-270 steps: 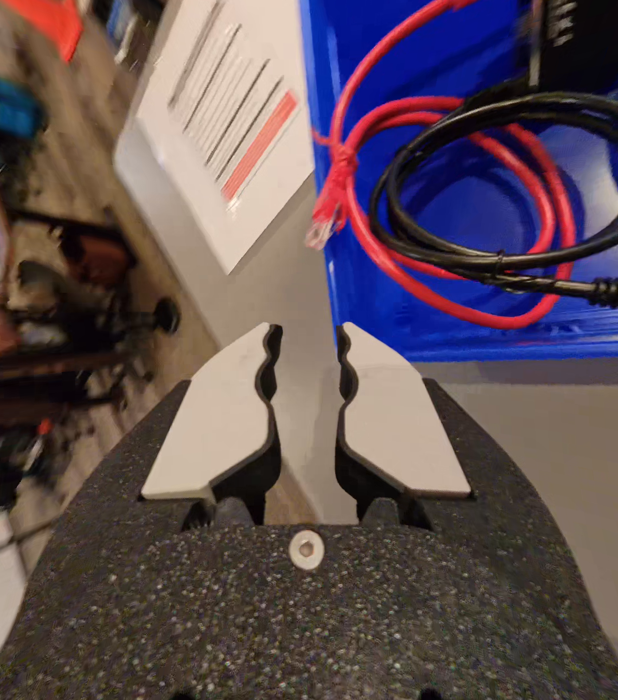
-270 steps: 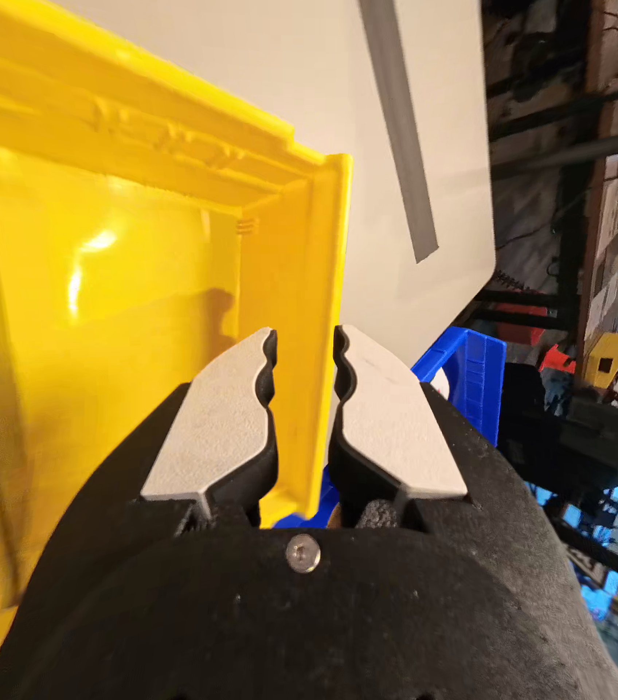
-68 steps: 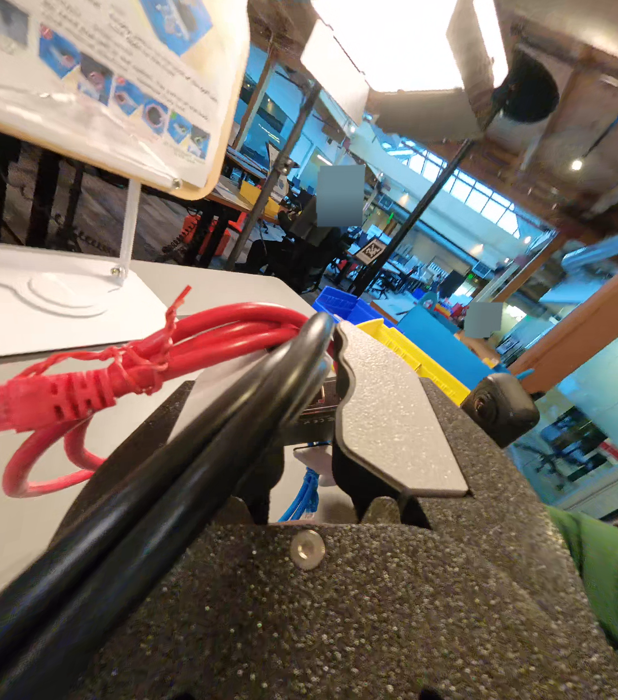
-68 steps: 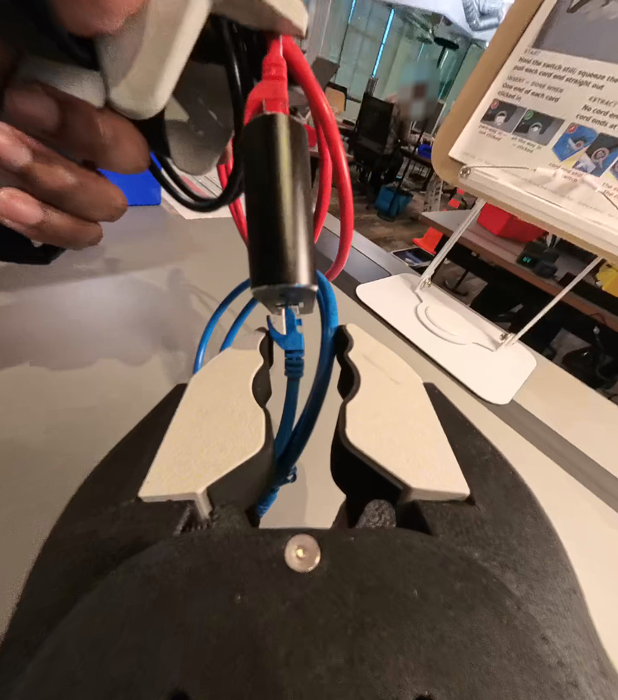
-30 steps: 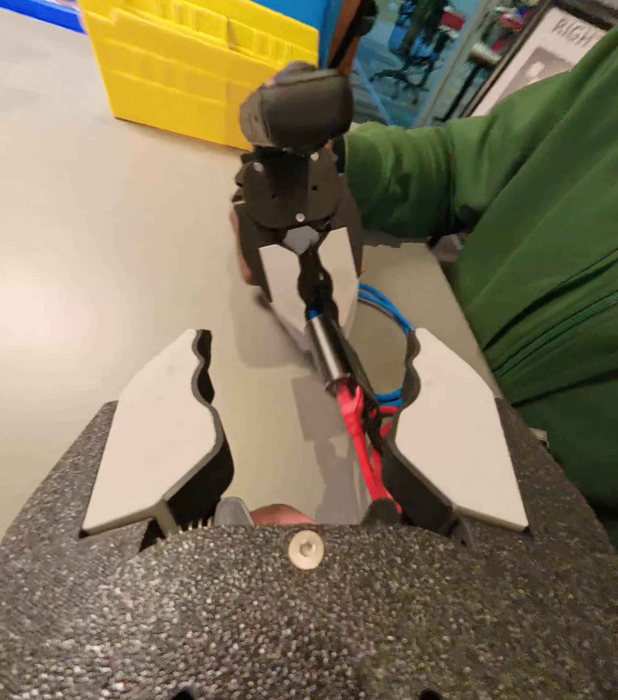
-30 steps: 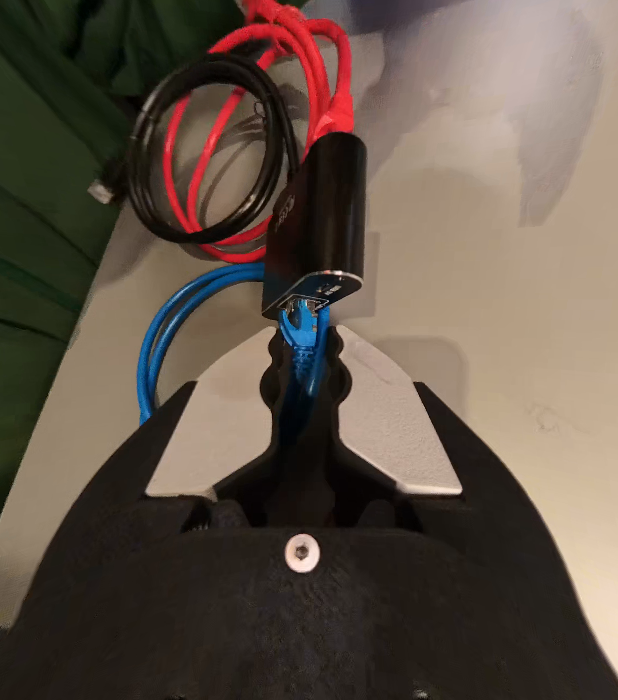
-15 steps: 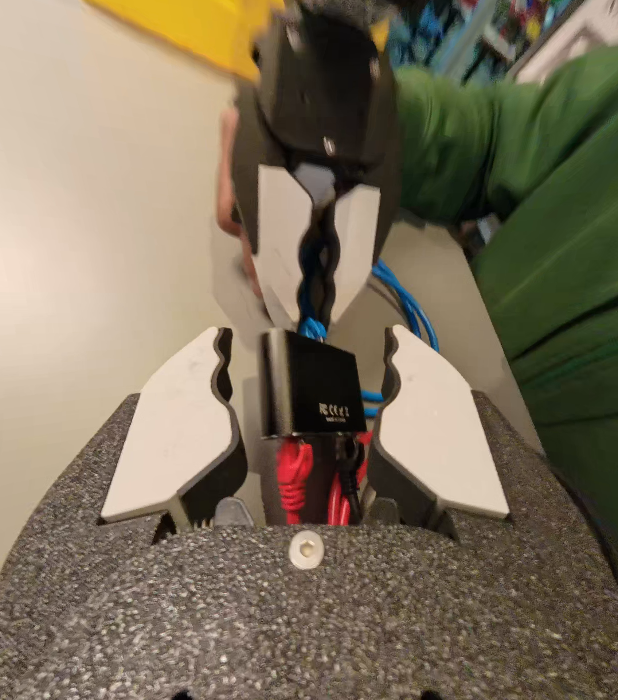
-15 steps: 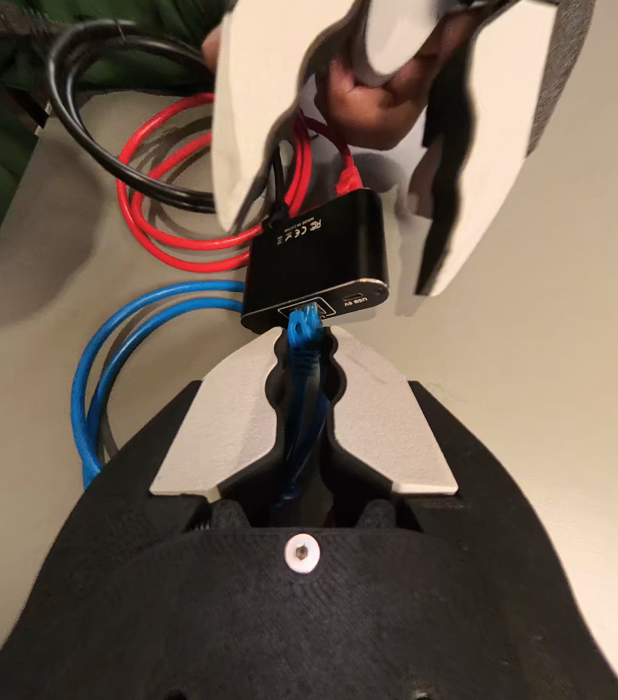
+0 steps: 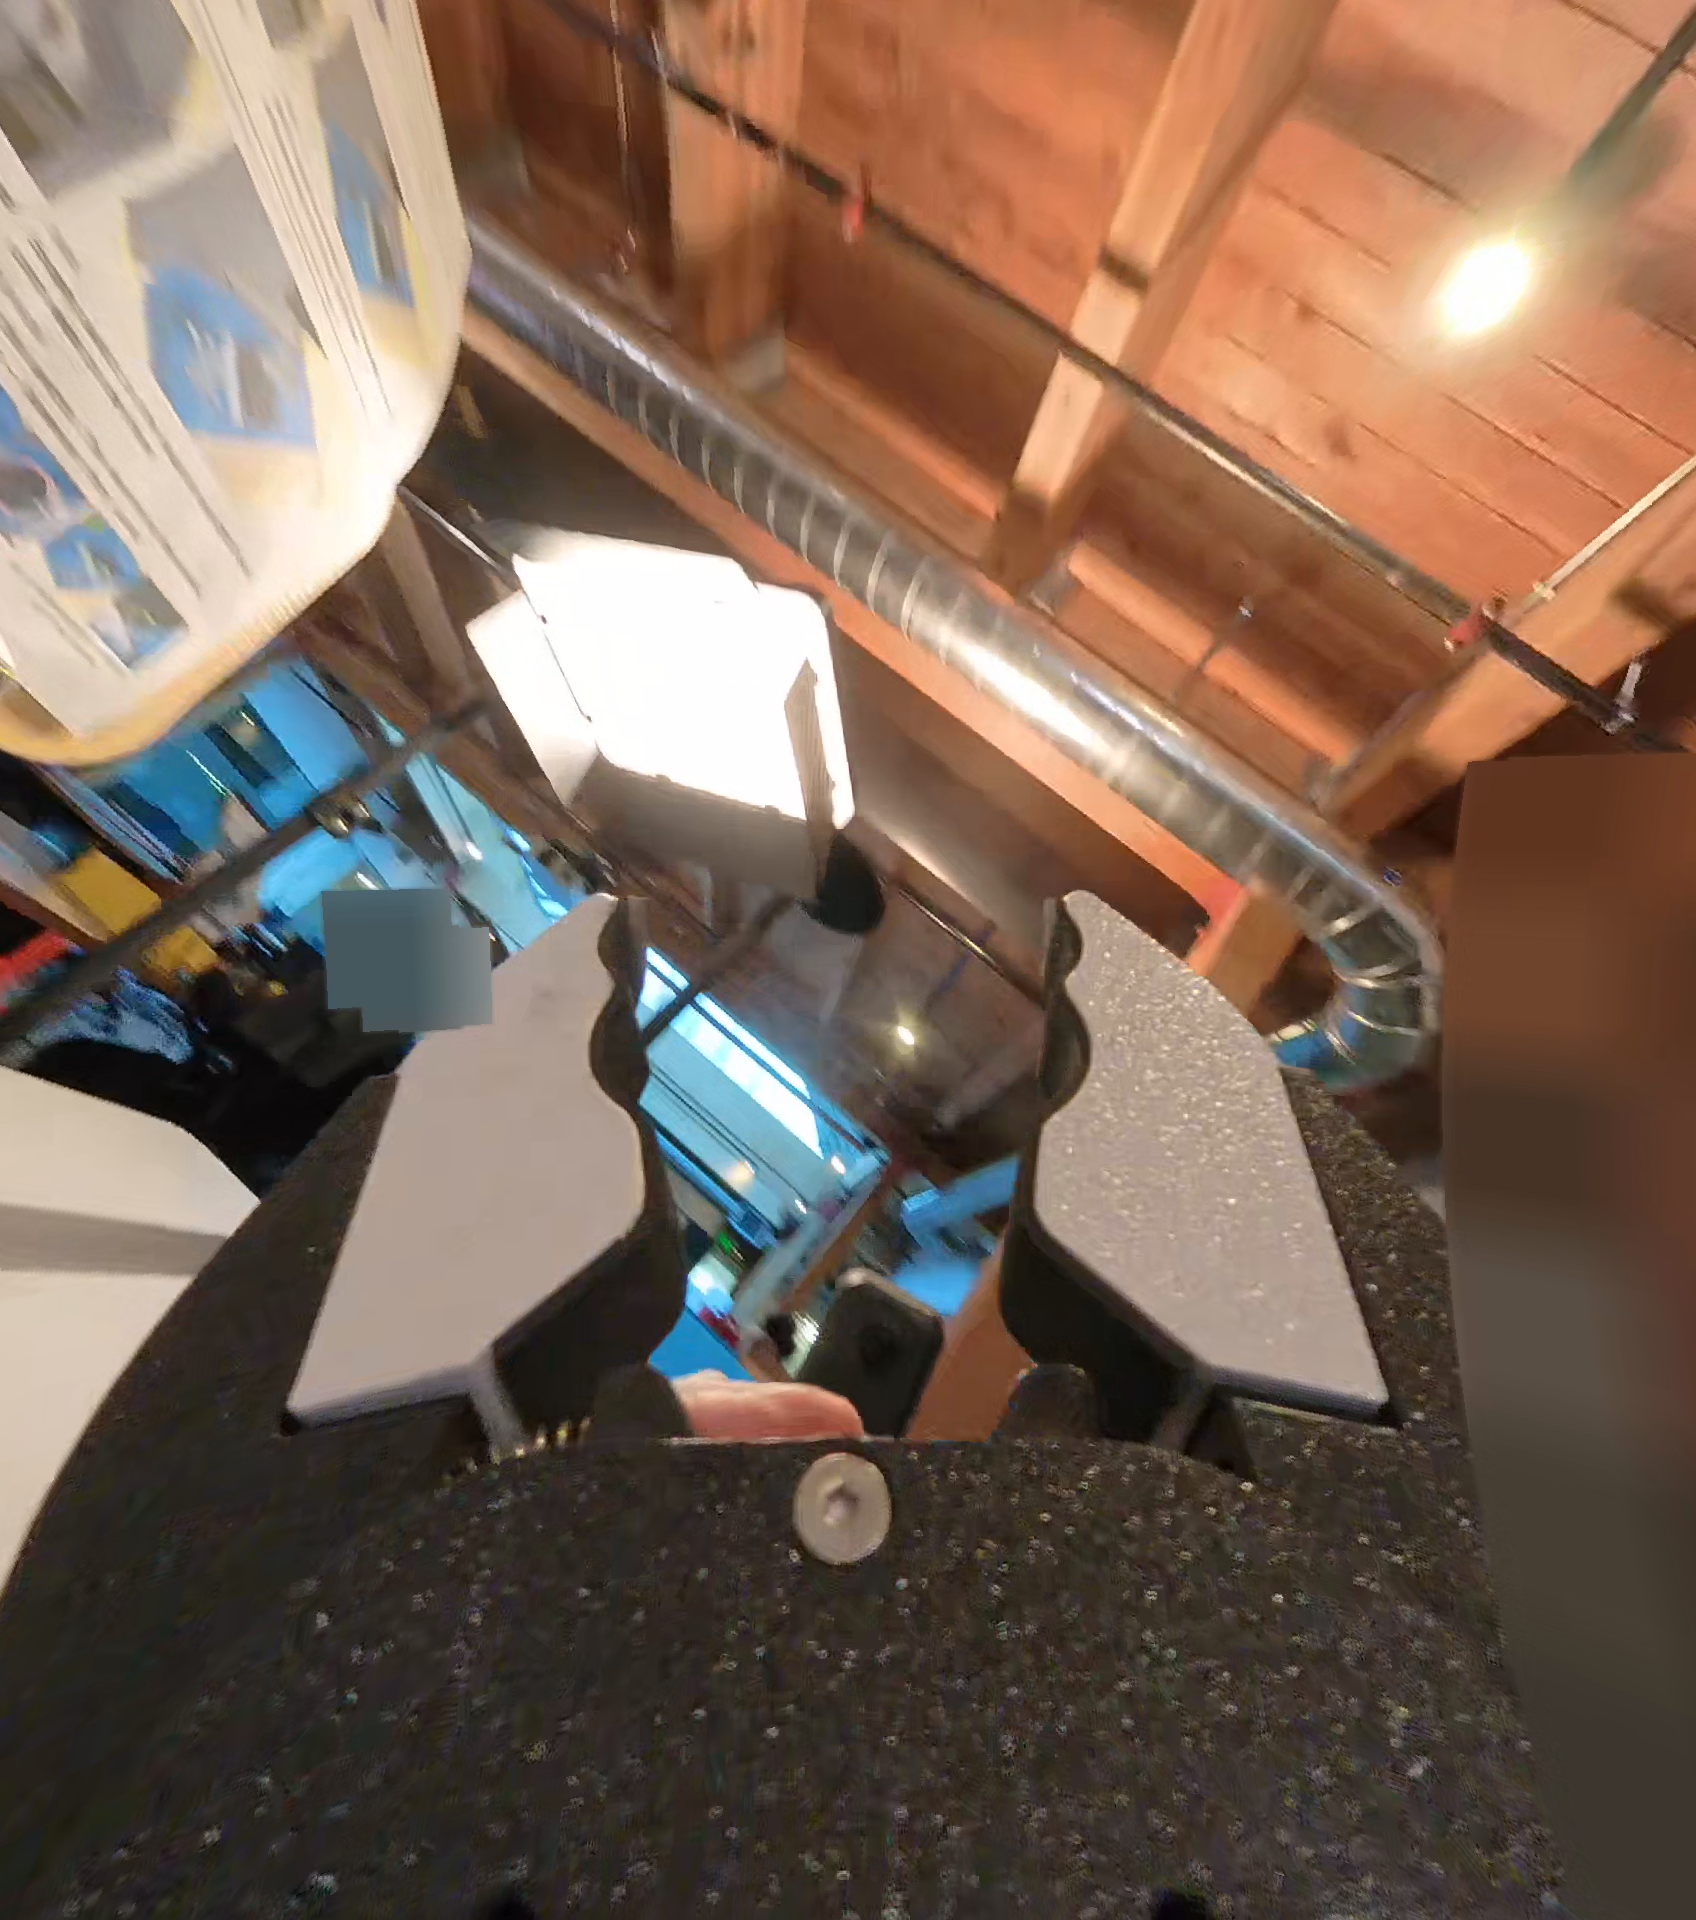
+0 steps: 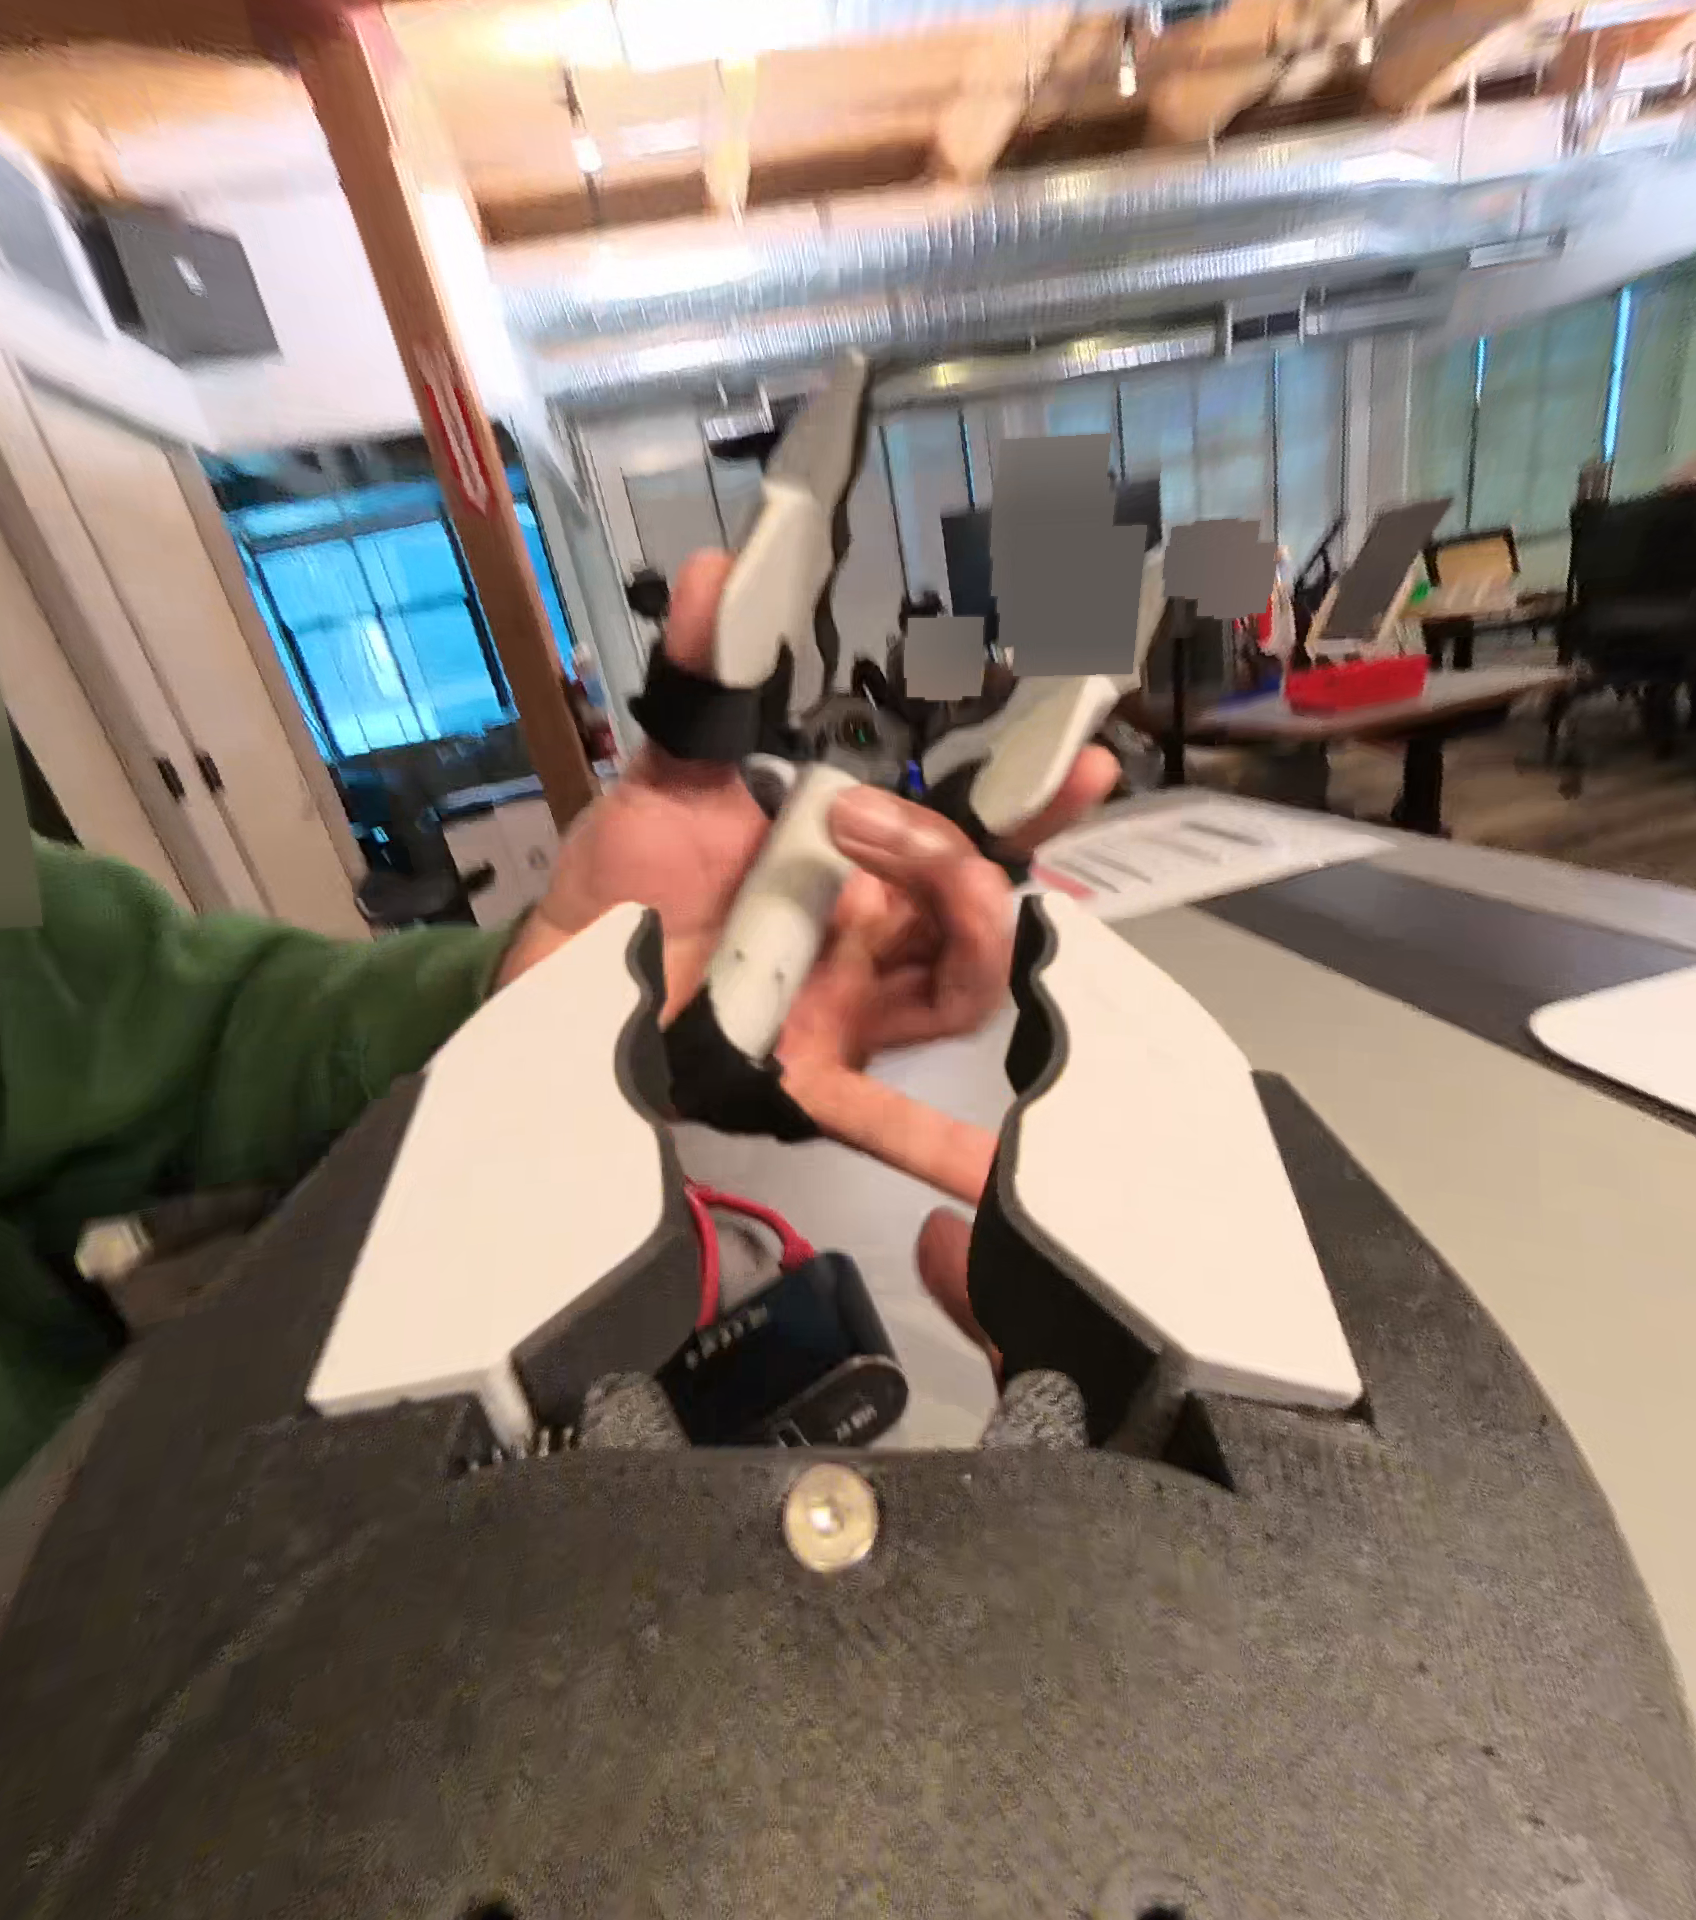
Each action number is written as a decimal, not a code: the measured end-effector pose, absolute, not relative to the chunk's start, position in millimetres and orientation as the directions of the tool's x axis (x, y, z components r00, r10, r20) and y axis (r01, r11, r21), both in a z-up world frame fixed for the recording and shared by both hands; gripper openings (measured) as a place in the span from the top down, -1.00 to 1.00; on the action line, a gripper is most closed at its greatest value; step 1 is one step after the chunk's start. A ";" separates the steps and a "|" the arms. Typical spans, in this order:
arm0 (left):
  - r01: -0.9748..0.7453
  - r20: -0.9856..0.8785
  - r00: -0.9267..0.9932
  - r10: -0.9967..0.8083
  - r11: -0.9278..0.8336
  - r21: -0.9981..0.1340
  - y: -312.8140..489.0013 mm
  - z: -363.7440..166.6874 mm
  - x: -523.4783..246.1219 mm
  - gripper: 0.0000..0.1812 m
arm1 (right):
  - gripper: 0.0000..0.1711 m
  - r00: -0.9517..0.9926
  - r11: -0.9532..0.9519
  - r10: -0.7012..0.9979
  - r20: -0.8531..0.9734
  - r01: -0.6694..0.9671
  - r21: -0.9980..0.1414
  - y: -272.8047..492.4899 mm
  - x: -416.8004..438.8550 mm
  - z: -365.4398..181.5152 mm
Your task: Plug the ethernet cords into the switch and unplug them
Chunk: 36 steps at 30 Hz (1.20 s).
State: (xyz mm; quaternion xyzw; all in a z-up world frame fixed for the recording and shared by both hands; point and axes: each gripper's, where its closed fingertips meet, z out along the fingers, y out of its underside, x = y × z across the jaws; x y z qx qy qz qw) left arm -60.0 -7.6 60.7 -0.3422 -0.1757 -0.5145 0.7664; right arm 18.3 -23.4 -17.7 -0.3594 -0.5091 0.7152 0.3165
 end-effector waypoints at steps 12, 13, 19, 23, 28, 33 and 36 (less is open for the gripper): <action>0.892 0.578 0.449 -0.682 0.384 -0.240 -31.1 90.2 -61.2 0.10 | 0.16 -0.791 -0.345 0.597 -0.133 -0.103 -0.933 -81.3 33.5 12.7; 0.894 0.577 0.442 -0.687 0.388 -0.223 -33.2 91.0 -61.5 0.09 | 0.16 -0.797 -0.338 0.590 -0.132 -0.094 -0.937 -83.2 33.7 13.0; 0.902 0.493 0.419 -0.763 0.414 -0.127 -59.3 118.6 -62.4 -0.09 | 0.23 -0.846 -0.408 0.518 -0.131 -0.110 -0.906 -94.2 47.1 30.6; 0.920 0.421 0.381 -0.823 0.383 -0.085 -74.2 129.8 -58.0 0.00 | 0.29 -0.854 -0.405 0.513 -0.090 -0.148 -0.902 -104.4 52.1 40.9; 0.938 0.427 0.347 -0.835 0.308 -0.160 -65.3 122.2 -42.4 0.25 | 0.25 -0.855 -0.344 0.517 -0.043 -0.161 -0.925 -122.8 54.3 35.4; 0.911 0.497 0.412 -0.764 0.342 -0.230 -53.5 107.4 -46.5 0.35 | 0.13 -0.859 -0.325 0.504 -0.092 -0.091 -0.941 -121.8 49.3 24.0; 0.875 0.445 0.479 -0.757 0.374 -0.307 -58.9 109.2 -38.8 0.71 | 0.13 -0.864 -0.298 0.494 -0.097 -0.063 -0.953 -123.1 48.5 19.5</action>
